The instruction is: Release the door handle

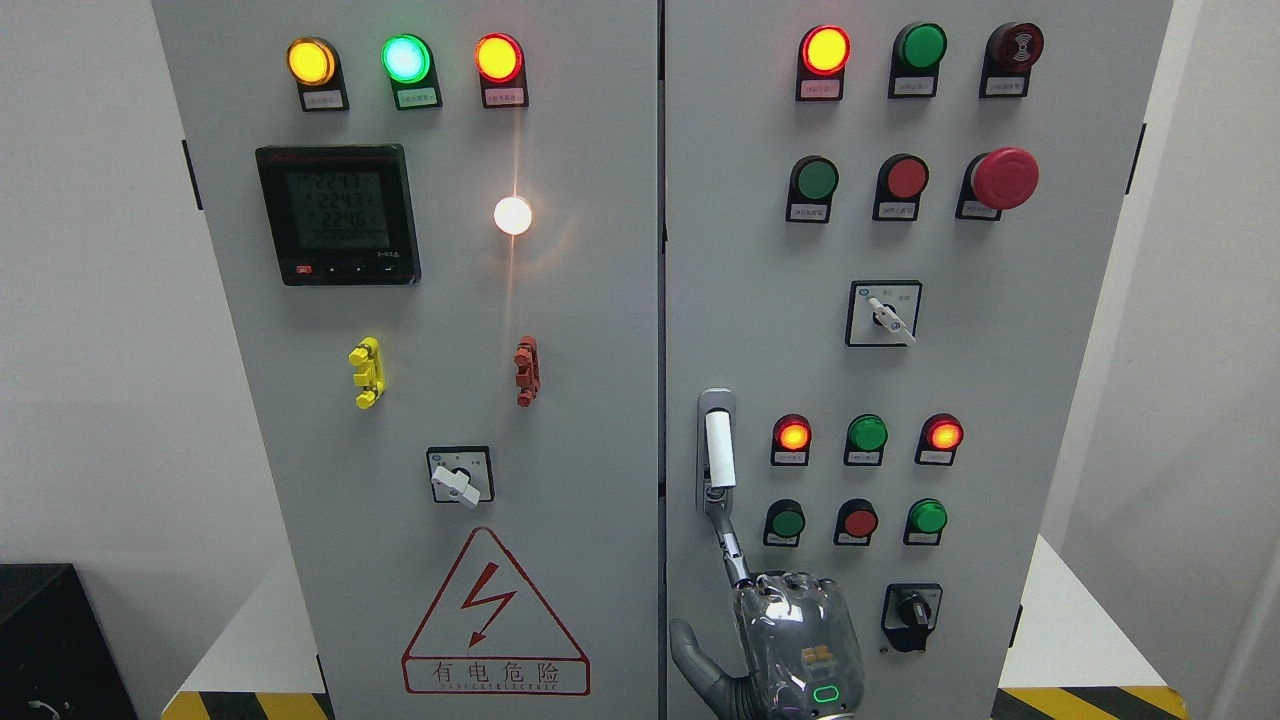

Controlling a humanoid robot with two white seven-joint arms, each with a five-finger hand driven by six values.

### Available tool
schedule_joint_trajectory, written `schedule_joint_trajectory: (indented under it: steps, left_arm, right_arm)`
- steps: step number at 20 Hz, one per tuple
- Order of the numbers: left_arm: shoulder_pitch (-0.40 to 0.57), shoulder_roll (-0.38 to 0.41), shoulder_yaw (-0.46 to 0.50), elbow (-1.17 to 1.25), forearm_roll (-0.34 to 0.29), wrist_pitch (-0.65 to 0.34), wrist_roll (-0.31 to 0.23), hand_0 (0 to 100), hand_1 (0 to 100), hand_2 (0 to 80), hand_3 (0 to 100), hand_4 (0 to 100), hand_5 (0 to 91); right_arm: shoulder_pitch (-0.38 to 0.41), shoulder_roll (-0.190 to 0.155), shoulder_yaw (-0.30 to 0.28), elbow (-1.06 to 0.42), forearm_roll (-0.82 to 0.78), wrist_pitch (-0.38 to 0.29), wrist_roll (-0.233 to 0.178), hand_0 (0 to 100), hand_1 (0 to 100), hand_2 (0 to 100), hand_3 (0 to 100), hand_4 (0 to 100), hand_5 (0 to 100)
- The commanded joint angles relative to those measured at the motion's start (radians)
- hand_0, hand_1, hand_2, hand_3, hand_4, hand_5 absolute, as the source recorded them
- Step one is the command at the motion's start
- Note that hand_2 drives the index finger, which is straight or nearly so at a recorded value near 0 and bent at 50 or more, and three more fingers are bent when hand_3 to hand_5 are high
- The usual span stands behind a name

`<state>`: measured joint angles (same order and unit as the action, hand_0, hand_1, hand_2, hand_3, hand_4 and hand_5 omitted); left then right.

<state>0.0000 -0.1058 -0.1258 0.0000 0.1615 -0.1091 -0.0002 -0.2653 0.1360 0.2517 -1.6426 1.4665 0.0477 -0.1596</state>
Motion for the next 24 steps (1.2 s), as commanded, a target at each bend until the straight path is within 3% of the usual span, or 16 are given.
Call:
schedule_joint_trajectory:
  steps: [1,24]
  left_arm:
    - [-0.026,0.000,0.000,0.029,0.000,0.000,0.000,12,56,0.0,0,0,0.0]
    - [-0.026,0.000,0.000,0.029,0.000,0.000,0.000,12,56,0.0,0,0,0.0]
  right_arm:
    - [0.000,-0.003,0.000,-0.006,0.000,0.000,0.008,37,27,6,100,100,100]
    - [-0.003,-0.003,0.001,-0.046,-0.002,-0.002,0.005,37,27,10,100,99,100]
